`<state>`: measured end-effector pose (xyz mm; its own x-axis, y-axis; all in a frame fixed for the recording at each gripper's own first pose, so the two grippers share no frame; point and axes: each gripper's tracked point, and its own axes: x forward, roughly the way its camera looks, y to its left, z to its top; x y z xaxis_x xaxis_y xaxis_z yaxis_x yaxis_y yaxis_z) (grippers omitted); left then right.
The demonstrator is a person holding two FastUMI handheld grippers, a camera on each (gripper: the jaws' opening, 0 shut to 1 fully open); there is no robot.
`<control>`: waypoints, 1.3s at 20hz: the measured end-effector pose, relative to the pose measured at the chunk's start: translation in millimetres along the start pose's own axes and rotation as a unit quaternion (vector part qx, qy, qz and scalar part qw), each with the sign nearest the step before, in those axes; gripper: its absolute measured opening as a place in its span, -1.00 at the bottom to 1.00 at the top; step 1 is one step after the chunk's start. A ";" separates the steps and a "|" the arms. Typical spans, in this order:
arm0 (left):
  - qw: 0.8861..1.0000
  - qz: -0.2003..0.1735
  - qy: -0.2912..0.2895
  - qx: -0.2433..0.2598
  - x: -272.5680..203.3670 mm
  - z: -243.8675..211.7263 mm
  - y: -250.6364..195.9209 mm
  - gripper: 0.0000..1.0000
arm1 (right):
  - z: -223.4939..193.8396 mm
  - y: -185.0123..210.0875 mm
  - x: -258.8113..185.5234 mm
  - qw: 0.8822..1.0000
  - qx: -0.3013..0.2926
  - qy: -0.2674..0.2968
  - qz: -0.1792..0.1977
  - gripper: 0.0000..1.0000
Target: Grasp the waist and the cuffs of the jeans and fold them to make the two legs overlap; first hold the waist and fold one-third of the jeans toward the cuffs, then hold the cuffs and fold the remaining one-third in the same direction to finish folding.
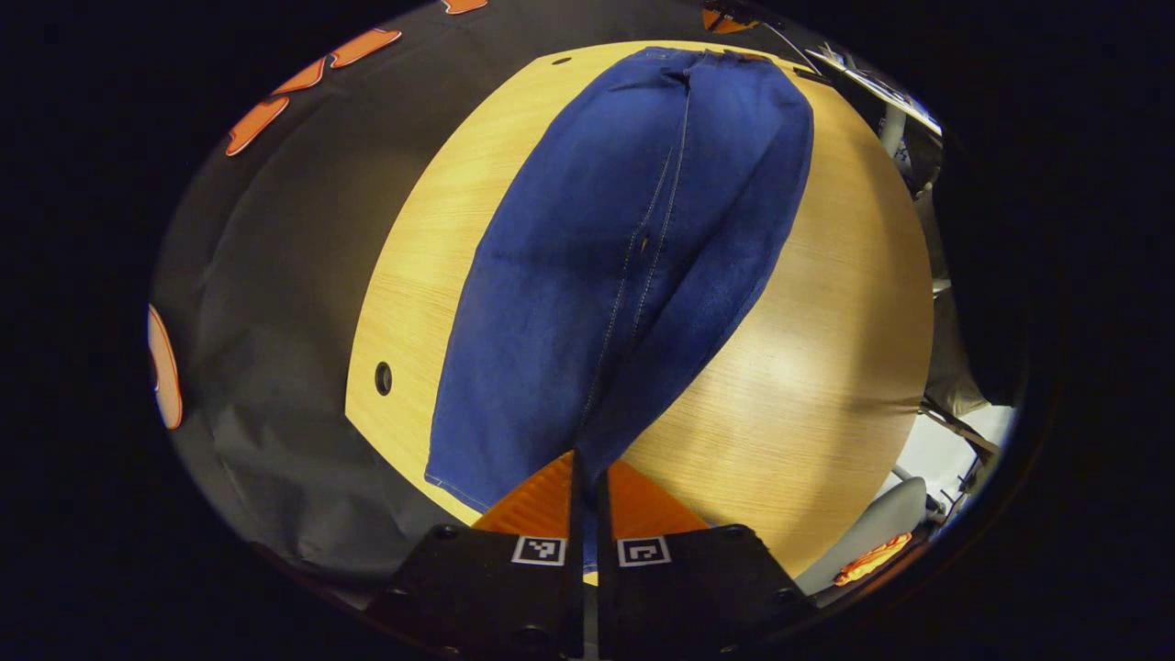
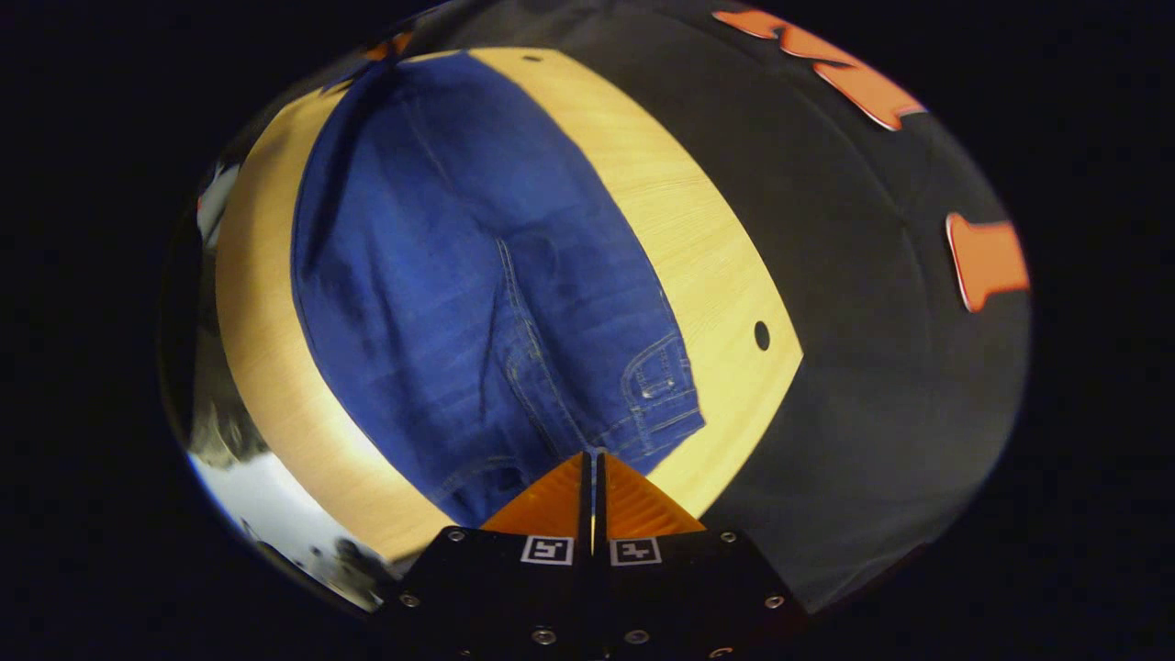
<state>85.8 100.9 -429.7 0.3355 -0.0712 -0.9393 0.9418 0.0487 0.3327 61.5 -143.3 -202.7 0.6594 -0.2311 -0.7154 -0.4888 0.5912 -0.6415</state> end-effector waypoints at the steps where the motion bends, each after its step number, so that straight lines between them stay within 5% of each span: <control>1: 1.000 -0.005 0.013 0.027 1.7 -7.7 -0.4 -0.87 | -16.2 10.7 -8.7 0.999 0.035 0.002 -0.002 -0.99; 5: 0.998 -0.005 0.028 0.049 1.3 -8.7 -7.0 -0.87 | -46.4 44.2 -20.5 0.999 0.017 0.008 -0.031 -0.75; 7: 0.998 0.012 0.028 0.056 1.5 -7.9 -4.8 -0.95 | -31.5 74.3 -20.8 0.998 -0.032 -0.025 -0.049 0.25; 9: 0.998 0.025 0.027 0.058 0.3 -5.3 -5.1 -0.87 | -27.4 92.8 -18.3 0.990 -0.124 -0.034 -0.063 0.96; 12: 0.997 0.042 0.029 0.059 3.1 -9.3 -6.2 -0.88 | -51.1 98.7 -3.0 0.974 -0.212 0.001 -0.078 0.96; 17: 0.997 0.041 0.042 0.058 2.9 -16.8 -18.3 -0.88 | -60.9 94.7 20.2 0.958 -0.268 0.022 -0.097 0.99; 26: 0.996 0.053 0.042 0.049 3.6 -18.4 -17.1 -0.89 | -36.0 85.8 36.2 0.947 -0.296 -0.005 -0.125 0.87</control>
<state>70.5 118.2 -440.3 0.4349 0.0129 -0.9004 0.8997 -0.0465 0.4339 22.9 -128.8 -293.6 0.8005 -0.2971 -0.5204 -0.5496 -0.0178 -0.8352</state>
